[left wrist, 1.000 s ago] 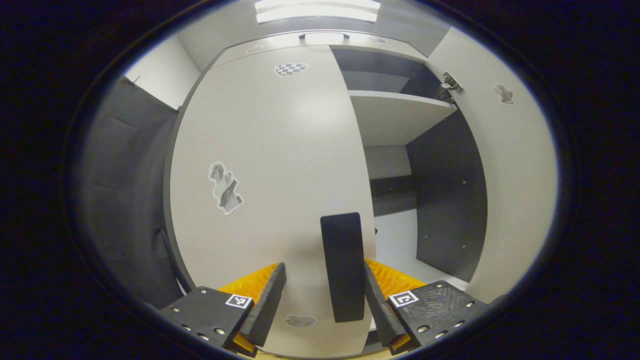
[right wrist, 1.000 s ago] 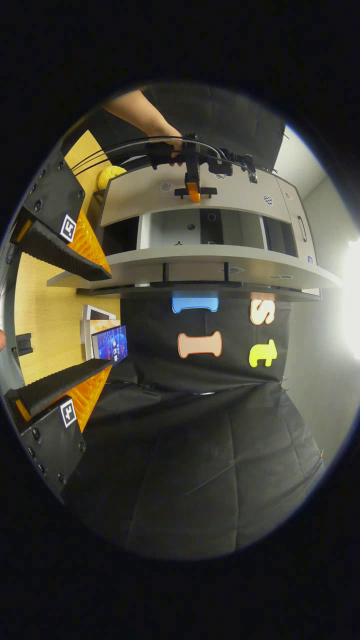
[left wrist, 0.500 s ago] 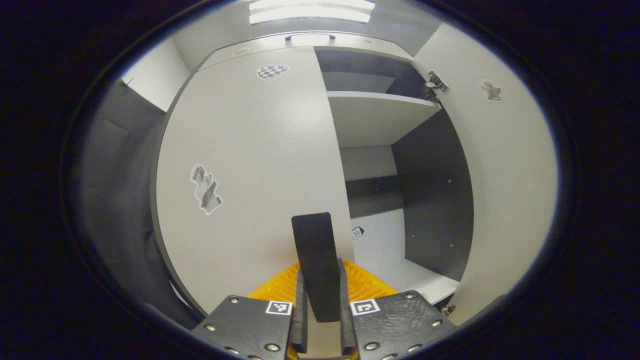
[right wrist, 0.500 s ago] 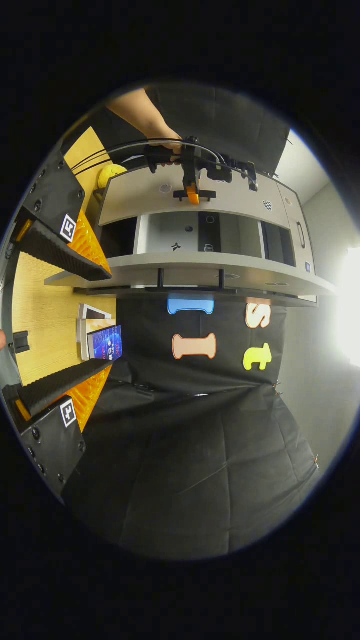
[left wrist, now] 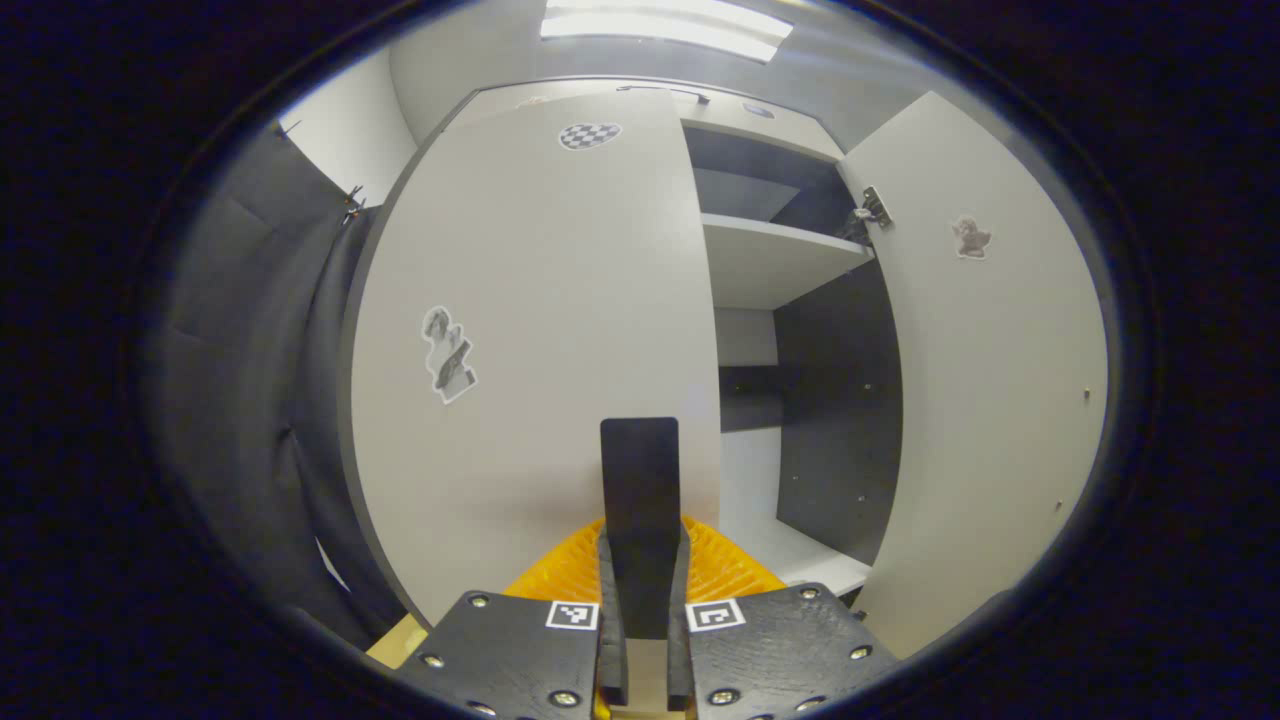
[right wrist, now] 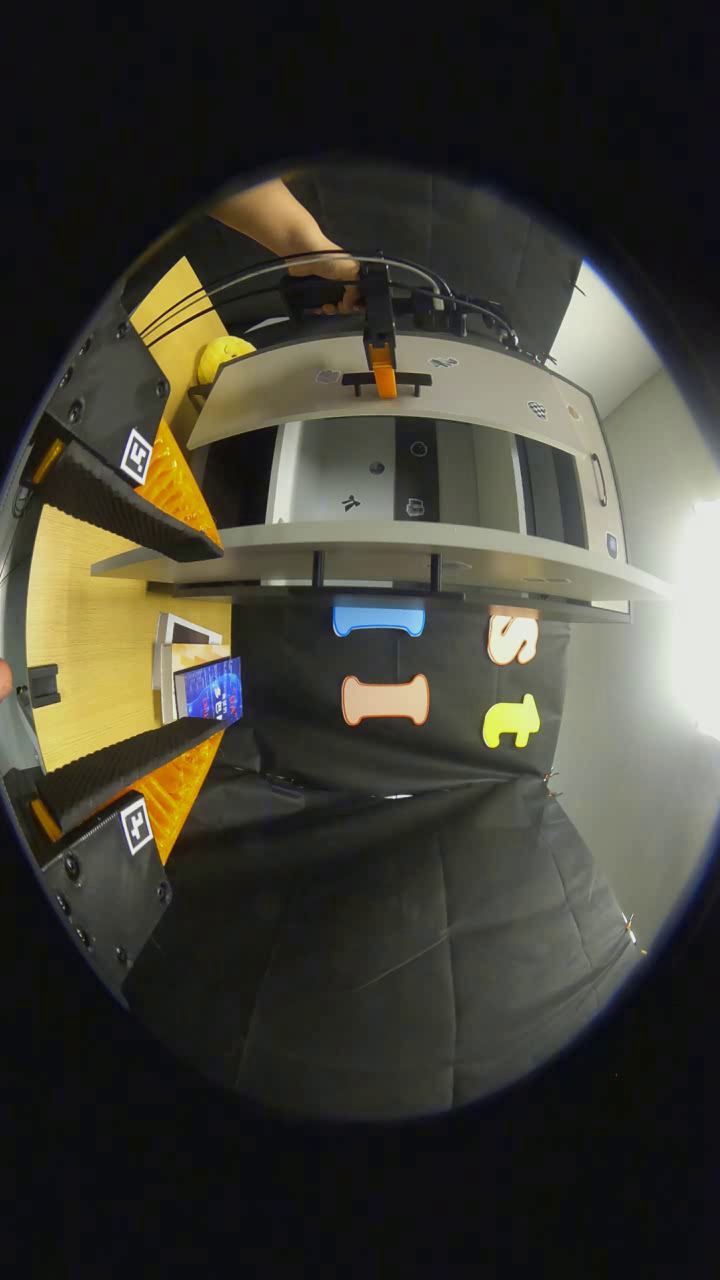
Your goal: Open the right door of the double-door shoe cabinet with the right hand, and open the left door with the left hand.
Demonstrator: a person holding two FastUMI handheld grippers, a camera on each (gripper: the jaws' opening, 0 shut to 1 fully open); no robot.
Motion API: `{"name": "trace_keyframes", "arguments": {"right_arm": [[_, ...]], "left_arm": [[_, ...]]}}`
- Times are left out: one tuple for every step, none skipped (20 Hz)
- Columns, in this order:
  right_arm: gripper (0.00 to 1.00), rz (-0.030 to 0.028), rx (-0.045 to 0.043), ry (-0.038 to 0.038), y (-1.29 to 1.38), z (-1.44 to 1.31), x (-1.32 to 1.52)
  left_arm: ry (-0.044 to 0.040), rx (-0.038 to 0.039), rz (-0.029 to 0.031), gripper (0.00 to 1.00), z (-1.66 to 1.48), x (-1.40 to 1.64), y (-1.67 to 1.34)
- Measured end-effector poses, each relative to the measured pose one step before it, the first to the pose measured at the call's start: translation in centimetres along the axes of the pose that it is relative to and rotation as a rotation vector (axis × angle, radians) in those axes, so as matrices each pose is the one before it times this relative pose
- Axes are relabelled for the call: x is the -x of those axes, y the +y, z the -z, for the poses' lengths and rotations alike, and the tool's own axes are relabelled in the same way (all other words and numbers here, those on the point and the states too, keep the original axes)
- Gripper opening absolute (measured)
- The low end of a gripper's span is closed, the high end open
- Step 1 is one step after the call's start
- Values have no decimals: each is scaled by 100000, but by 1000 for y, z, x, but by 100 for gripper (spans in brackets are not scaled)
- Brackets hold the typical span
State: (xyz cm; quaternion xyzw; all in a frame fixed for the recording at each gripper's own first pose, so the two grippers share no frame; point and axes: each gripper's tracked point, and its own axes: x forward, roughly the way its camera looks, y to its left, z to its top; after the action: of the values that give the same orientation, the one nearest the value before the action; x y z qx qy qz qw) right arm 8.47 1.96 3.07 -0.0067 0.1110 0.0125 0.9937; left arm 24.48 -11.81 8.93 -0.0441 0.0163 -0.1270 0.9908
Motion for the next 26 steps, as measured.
{"name": "trace_keyframes", "arguments": {"right_arm": [[98, -654, 297, -111, 396, -17, 35], [98, -887, 252, 2, 330, -82, -59], [98, -893, 110, -53, 372, 66, -164], [98, -707, 35, -143, 249, -62, -146], [98, -516, 53, -102, 262, -143, 22], [98, -489, -29, 60, 227, -44, -30], [98, -545, -75, -40, 266, 32, -89], [98, -496, 88, 151, 369, -50, -71], [98, -351, 195, -22, 291, -34, -85], [98, -363, 238, -151, 303, -111, -89], [98, -550, 129, -308, 395, -181, -26], [98, -604, -107, -325, 375, -127, -179], [98, -631, -264, -93, 397, -80, -117], [96, -630, -303, 164, 426, 31, -141], [98, -603, -163, 332, 517, 56, -194], [98, -589, 7, 211, 495, -28, -110], [98, -659, 210, 337, 520, 103, -238], [98, -809, 446, 204, 595, -30, -204], [96, -773, 581, 126, 587, -51, -205], [98, -946, 618, 112, 666, -111, -136], [98, -923, 389, 82, 633, -149, -168], [98, -1102, 303, 236, 758, -69, -151], [98, -960, 269, 130, 644, 40, -283], [98, -691, 190, -168, 595, -144, -217], [98, -854, 101, -132, 574, -119, -298], [98, -862, 120, 24, 614, 61, -325]], "left_arm": [[489, 56, -137, 15, -11, 324, 137], [549, -25, -205, 17, 52, 442, 135], [424, -148, -161, 17, -64, 490, 128], [16, 148, -295, 17, -27, 613, 290], [-264, 87, -14, 17, -25, 475, 170], [-246, 170, 178, 17, -118, 615, 199], [182, 223, 441, 17, -137, 426, 175], [406, 322, 483, 17, -59, 542, 179], [432, 218, 153, 17, -66, 384, 163], [248, -372, -125, 17, 145, 450, 360], [-104, -623, -167, 19, 31, 398, 311], [-233, -146, -265, 17, 50, 534, 529], [-121, 13, -367, 17, -8, 516, 477], [-623, -106, -107, 19, -107, 387, 423], [84, 257, -194, 14, 117, 132, 453], [-140, 353, -506, 10, -71, 564, 393], [143, -160, -515, 10, -97, 392, 513], [-199, -256, -861, 10, 30, 452, 612], [-84, -293, -927, 10, -158, 353, 699], [260, -267, -791, 9, 165, 104, 364], [609, 88, -705, 9, 5, 81, 329], [59, 16, -490, 9, 0, 288, 377], [-356, -668, -218, 9, -77, 102, 275], [383, -1320, -245, 8, 37, -38, 452], [40, -1640, -747, 8, -11, 194, 496], [245, -1592, -1073, 8, 103, 43, 689]]}}
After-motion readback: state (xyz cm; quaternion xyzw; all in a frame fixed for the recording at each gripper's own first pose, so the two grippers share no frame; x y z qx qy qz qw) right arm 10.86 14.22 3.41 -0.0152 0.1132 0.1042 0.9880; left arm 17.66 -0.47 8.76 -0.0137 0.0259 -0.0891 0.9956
